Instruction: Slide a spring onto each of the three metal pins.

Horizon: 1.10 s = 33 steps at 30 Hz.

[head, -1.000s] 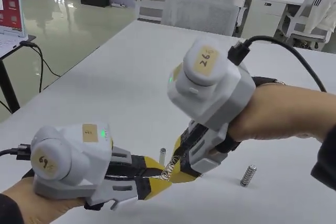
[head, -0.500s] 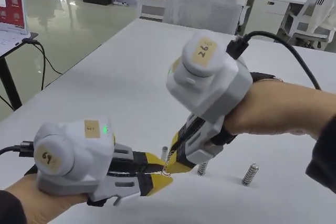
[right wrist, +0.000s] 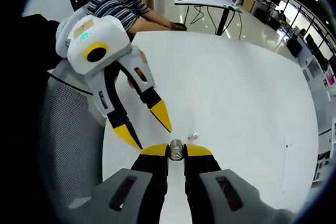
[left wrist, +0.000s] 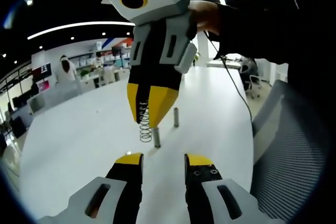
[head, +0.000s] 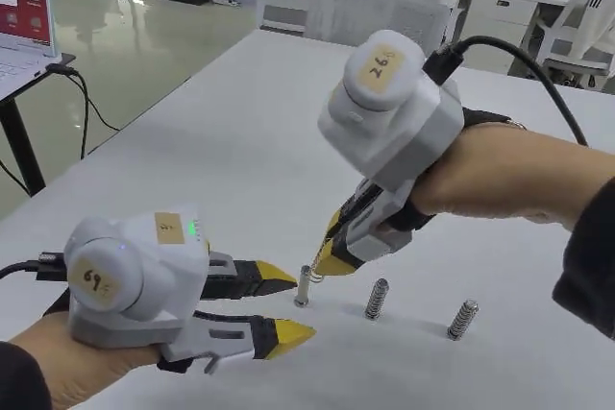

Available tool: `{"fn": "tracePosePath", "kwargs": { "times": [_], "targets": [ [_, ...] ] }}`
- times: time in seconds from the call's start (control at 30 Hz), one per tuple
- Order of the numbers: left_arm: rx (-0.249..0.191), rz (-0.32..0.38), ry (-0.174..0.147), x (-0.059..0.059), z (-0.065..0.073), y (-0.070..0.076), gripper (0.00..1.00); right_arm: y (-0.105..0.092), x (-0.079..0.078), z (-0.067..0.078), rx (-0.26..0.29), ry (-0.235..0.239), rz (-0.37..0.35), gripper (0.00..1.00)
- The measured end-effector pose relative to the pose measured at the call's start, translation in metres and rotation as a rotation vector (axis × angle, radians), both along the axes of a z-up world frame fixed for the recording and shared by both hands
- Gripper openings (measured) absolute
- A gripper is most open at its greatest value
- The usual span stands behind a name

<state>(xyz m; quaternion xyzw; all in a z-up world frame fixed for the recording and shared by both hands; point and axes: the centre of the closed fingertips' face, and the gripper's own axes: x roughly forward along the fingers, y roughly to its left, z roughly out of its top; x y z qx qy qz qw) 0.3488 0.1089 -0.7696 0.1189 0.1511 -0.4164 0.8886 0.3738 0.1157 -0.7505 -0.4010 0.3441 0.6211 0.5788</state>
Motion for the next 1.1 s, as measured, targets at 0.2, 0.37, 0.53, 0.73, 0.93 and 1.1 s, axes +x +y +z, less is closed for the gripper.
{"fn": "tracePosePath", "kwargs": {
  "times": [0.2, 0.37, 0.53, 0.73, 0.93, 1.1],
  "targets": [
    [-0.010, 0.044, -0.002, 0.006, 0.002, 0.007, 0.37, 0.002, 0.013, -0.004, -0.011, -0.032, -0.028, 0.08],
    [-0.024, 0.087, 0.005, 0.011, 0.003, 0.013, 0.49, 0.008, 0.020, -0.009, -0.010, -0.036, -0.037, 0.08],
    [-0.043, 0.107, 0.010, 0.013, 0.005, 0.016, 0.55, 0.010, 0.026, -0.017, -0.032, -0.046, -0.035, 0.08],
    [-0.042, 0.114, 0.015, 0.014, 0.004, 0.016, 0.64, 0.012, 0.028, -0.028, -0.058, -0.050, -0.025, 0.08],
    [-0.044, 0.128, 0.020, 0.015, 0.005, 0.017, 0.72, 0.016, 0.029, -0.031, -0.060, -0.040, -0.021, 0.08],
    [-0.036, 0.128, 0.024, 0.015, 0.003, 0.017, 0.75, 0.017, 0.032, -0.036, -0.069, -0.035, -0.022, 0.08]
  ]
}}
